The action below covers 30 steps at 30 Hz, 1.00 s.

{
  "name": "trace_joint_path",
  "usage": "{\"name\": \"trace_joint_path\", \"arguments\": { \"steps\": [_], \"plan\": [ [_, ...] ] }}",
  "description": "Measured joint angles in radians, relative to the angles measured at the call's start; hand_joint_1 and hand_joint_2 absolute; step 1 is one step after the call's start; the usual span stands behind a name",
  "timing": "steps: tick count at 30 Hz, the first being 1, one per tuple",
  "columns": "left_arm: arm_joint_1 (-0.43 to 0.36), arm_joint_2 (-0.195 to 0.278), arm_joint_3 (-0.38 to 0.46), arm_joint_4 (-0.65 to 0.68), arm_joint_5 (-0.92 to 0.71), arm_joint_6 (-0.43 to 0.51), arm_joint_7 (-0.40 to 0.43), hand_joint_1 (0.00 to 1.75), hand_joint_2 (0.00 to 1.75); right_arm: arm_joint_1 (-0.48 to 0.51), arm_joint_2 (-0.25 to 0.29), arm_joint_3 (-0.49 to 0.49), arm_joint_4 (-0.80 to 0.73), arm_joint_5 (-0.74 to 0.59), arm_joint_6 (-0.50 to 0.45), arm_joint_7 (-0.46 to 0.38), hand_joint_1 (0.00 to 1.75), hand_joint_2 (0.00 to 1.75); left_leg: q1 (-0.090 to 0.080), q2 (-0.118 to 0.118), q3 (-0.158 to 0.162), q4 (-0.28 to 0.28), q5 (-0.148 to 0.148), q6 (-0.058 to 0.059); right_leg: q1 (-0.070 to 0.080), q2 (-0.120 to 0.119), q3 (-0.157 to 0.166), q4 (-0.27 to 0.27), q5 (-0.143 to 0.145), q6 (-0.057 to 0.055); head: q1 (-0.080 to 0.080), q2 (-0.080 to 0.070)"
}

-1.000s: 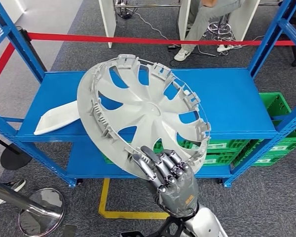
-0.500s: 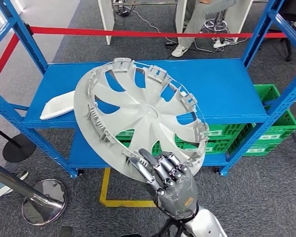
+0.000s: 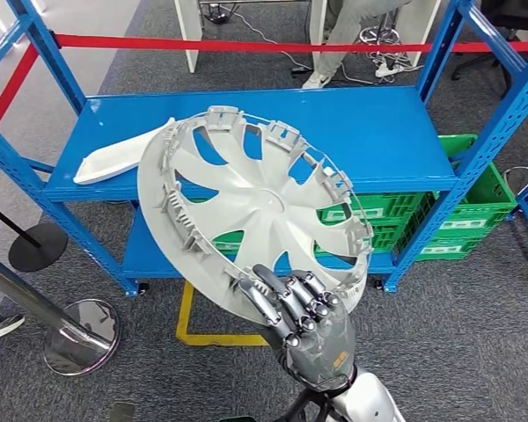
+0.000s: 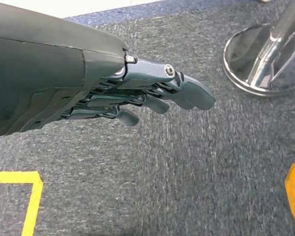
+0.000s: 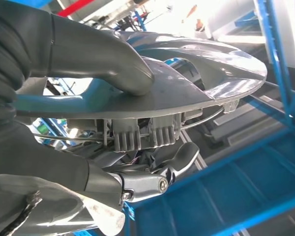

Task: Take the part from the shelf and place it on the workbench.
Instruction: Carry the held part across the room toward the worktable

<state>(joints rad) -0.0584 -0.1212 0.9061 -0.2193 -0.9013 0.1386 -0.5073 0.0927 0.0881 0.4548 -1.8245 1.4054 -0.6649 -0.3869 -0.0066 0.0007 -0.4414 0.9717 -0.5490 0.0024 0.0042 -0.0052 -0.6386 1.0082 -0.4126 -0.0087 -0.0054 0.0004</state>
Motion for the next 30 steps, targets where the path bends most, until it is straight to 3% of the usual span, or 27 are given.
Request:
{"name": "trace_joint_path", "arguments": {
  "steps": [2,3,5,7,8,9,10,12,14,15,16,17,18,19,21,23,24,25,26,28,30],
  "plan": [
    [0.000,-0.001,0.001,0.000,0.000,0.001,-0.001,0.00,1.75,-0.001,0.000,-0.002,-0.001,-0.010,0.000,-0.002,1.75,1.75,-0.003,0.001,-0.004,-0.016,0.013,0.007,-0.001,-0.001,-0.004,-0.008,0.021,0.013,-0.001,0.000],
    [0.000,-0.002,0.001,0.000,0.001,0.002,-0.002,0.00,1.75,-0.002,0.000,-0.002,-0.001,-0.014,0.000,-0.001,1.75,1.75,-0.002,0.003,-0.014,-0.021,0.027,0.013,-0.002,0.000,-0.011,-0.005,0.015,0.019,-0.002,0.000],
    [-0.002,-0.003,0.004,0.000,0.003,0.002,-0.002,0.00,1.75,-0.005,0.000,-0.003,-0.001,-0.017,0.000,0.002,1.75,1.75,0.001,0.007,-0.038,-0.029,0.057,0.024,-0.004,0.003,-0.036,0.045,-0.052,0.027,0.002,0.000],
    [-0.002,-0.003,0.008,0.000,0.004,0.002,-0.002,0.00,1.75,-0.006,0.000,-0.003,0.001,-0.016,0.000,0.003,1.75,1.75,-0.001,0.010,-0.072,-0.027,0.085,0.029,-0.007,0.004,-0.068,0.170,-0.156,0.034,0.005,0.000],
    [-0.002,-0.003,0.010,0.000,0.004,0.001,-0.002,0.00,1.75,-0.007,0.000,-0.003,0.002,-0.014,0.000,0.004,1.75,1.75,-0.002,0.011,-0.090,-0.025,0.098,0.029,-0.008,0.004,-0.075,0.233,-0.181,0.037,0.004,0.000],
    [-0.002,-0.003,0.012,0.000,0.004,-0.001,-0.002,0.00,1.75,-0.007,0.000,-0.003,0.004,-0.011,0.000,0.008,1.75,1.75,-0.002,0.012,-0.111,-0.023,0.112,0.027,-0.008,0.004,-0.072,0.277,-0.182,0.039,0.004,0.000],
    [-0.002,-0.002,0.013,0.000,0.004,-0.005,-0.002,0.00,1.75,-0.008,0.000,-0.003,0.007,-0.007,0.000,0.014,1.75,1.75,-0.002,0.013,-0.131,-0.019,0.125,0.025,-0.009,0.003,-0.053,0.286,-0.159,0.041,0.004,0.000],
    [-0.002,0.000,0.015,0.000,0.002,-0.012,-0.002,0.00,1.75,-0.014,0.000,-0.002,0.013,0.004,0.000,0.033,1.75,1.75,-0.003,0.012,-0.166,-0.008,0.146,0.019,-0.013,0.003,0.036,0.203,-0.112,0.042,0.004,0.000],
    [-0.002,0.004,0.017,0.000,-0.001,-0.018,-0.007,0.00,1.75,-0.023,0.000,0.001,0.016,0.014,0.000,0.057,1.75,1.75,-0.005,0.011,-0.191,0.008,0.164,0.010,-0.015,0.005,0.157,0.044,-0.133,0.039,0.004,0.000],
    [-0.002,0.006,0.017,0.000,-0.004,-0.021,-0.010,0.00,1.75,-0.026,0.000,0.003,0.017,0.019,0.000,0.068,1.75,1.75,-0.005,0.010,-0.198,0.013,0.173,0.006,-0.013,0.005,0.193,-0.012,-0.151,0.035,0.004,0.000],
    [-0.001,0.008,0.017,0.000,-0.007,-0.024,-0.013,0.00,1.75,-0.028,0.000,0.005,0.017,0.024,0.000,0.077,1.75,1.75,-0.004,0.010,-0.204,0.015,0.183,0.001,-0.009,0.006,0.208,-0.044,-0.162,0.029,0.004,0.000],
    [0.000,0.010,0.017,0.000,-0.011,-0.026,-0.015,0.00,1.75,-0.028,0.000,0.006,0.017,0.028,0.000,0.084,1.75,1.75,-0.002,0.010,-0.208,0.015,0.193,-0.004,-0.008,0.005,0.199,-0.047,-0.158,0.020,0.004,0.000],
    [0.001,0.012,0.018,0.000,-0.014,-0.028,-0.017,0.00,1.75,-0.028,0.000,0.007,0.017,0.031,0.000,0.089,1.75,1.75,0.000,0.009,-0.213,0.018,0.189,-0.009,-0.007,0.003,0.187,-0.046,-0.149,0.011,0.005,0.000],
    [0.002,0.012,0.018,0.000,-0.016,-0.030,-0.018,0.00,1.75,-0.029,0.000,0.008,0.017,0.033,0.000,0.093,1.75,1.75,0.003,0.008,-0.222,0.033,0.165,-0.015,-0.007,0.002,0.176,-0.045,-0.138,0.000,0.004,0.000],
    [0.004,0.012,0.018,0.001,-0.023,-0.033,-0.020,0.00,1.75,-0.031,0.000,0.011,0.017,0.034,0.000,0.101,1.75,1.75,0.007,0.006,-0.247,0.122,0.066,-0.026,-0.007,-0.001,0.154,-0.045,-0.114,-0.014,0.000,0.000],
    [0.004,0.011,0.017,0.001,-0.032,-0.034,-0.023,0.00,1.75,-0.030,0.000,0.013,0.017,0.034,0.000,0.109,1.75,1.75,0.009,0.006,-0.270,0.259,-0.024,-0.031,-0.005,-0.002,0.128,-0.042,-0.089,-0.017,-0.003,0.000],
    [0.003,0.012,0.017,0.001,-0.036,-0.034,-0.024,0.00,1.75,-0.030,0.000,0.014,0.017,0.035,0.000,0.112,1.75,1.75,0.010,0.006,-0.269,0.306,-0.037,-0.031,-0.004,-0.002,0.111,-0.038,-0.078,-0.017,-0.003,0.000],
    [0.002,0.012,0.017,0.001,-0.041,-0.034,-0.025,0.00,1.75,-0.029,0.000,0.014,0.017,0.037,0.000,0.117,1.75,1.75,0.010,0.005,-0.254,0.321,-0.027,-0.031,-0.003,-0.003,0.094,-0.033,-0.068,-0.016,-0.003,0.000],
    [0.002,0.012,0.016,0.001,-0.047,-0.034,-0.025,0.00,1.75,-0.027,0.000,0.014,0.017,0.039,0.000,0.122,1.75,1.75,0.010,0.005,-0.223,0.298,-0.003,-0.029,-0.003,-0.002,0.078,-0.028,-0.060,-0.015,-0.003,0.000],
    [-0.001,0.012,0.015,0.001,-0.059,-0.033,-0.024,0.00,1.75,-0.021,0.000,0.013,0.015,0.045,0.000,0.132,1.75,1.75,0.009,0.003,-0.120,0.164,0.035,-0.021,-0.002,-0.001,0.052,-0.018,-0.047,-0.009,-0.003,0.000],
    [-0.005,0.012,0.014,0.001,-0.072,-0.032,-0.022,0.00,1.75,-0.015,0.000,0.011,0.008,0.049,0.000,0.142,1.75,1.75,0.006,0.000,-0.036,0.032,0.030,-0.012,0.000,-0.001,0.037,-0.012,-0.031,0.002,-0.002,0.000]
  ]
}}
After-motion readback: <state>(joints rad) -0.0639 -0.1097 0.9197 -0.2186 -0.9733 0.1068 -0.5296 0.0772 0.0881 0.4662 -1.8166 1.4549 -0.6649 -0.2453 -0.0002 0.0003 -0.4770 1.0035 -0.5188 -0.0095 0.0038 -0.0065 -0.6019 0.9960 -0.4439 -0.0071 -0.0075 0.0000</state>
